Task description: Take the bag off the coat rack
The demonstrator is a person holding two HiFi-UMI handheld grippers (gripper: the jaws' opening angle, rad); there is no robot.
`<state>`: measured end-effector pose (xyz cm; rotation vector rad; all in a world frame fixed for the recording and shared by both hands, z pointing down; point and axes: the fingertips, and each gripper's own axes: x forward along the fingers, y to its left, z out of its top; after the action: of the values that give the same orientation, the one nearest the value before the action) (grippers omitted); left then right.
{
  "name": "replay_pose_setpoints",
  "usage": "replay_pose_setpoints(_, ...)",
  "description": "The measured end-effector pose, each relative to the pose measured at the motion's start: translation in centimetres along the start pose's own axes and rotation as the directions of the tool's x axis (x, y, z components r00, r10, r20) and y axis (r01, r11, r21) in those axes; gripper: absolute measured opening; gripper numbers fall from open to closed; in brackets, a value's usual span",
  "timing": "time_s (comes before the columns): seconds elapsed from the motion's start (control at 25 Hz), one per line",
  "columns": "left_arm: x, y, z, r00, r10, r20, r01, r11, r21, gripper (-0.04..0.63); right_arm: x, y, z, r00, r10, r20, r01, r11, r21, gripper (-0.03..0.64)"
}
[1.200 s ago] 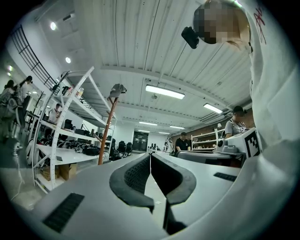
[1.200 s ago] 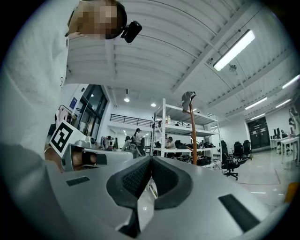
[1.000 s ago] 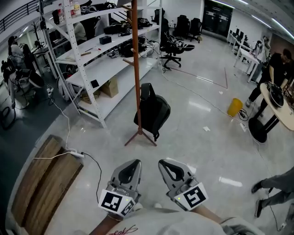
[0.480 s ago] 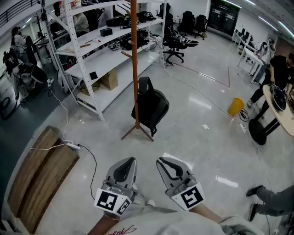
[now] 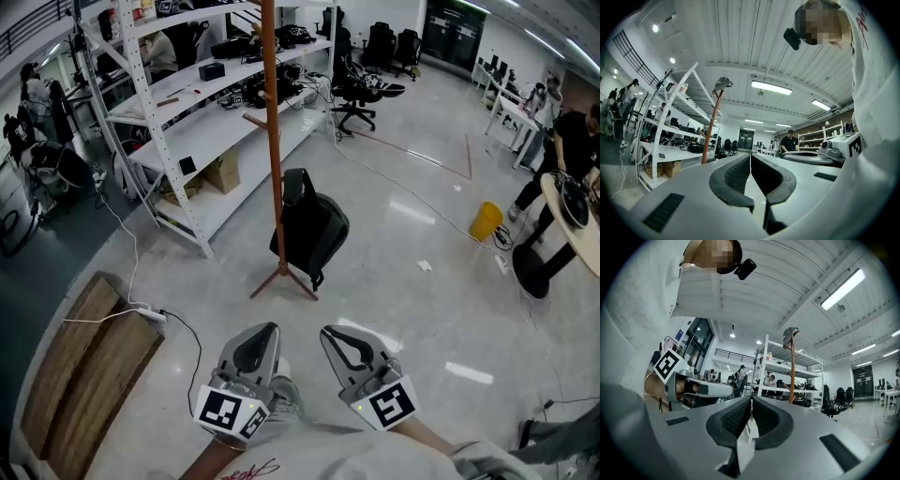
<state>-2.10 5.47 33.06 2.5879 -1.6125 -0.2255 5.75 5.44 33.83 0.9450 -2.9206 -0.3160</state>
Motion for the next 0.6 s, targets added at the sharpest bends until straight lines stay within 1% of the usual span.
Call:
replay_pose_setpoints(0.08, 1.6, 1.5, 0.0, 1.0, -0.01, 0.005, 0.01, 1.0, 0.0, 0.018, 1.6, -1.2, -1.1, 1.0, -0.004, -0.028, 0.004, 1.0, 0.003, 0.021)
replay_pose_setpoints(0.24, 5.4, 5.1, -0.2, 0.999, -0.032, 0.004, 0.032, 0.999, 0.003, 0.018, 5.6, -4.1, -2.3, 0.999, -0.023, -0.03, 0.023, 1.0, 0.002, 0.021)
replay_pose_setpoints(0.6, 13.7, 12.0, 0.6, 0.995, -0.098, -0.019, 0.097, 0.995, -0.01, 0.019, 14.4, -10.6, -2.6, 0.996, -0.079, -0.037, 0.079, 0.997, -0.009, 0.021)
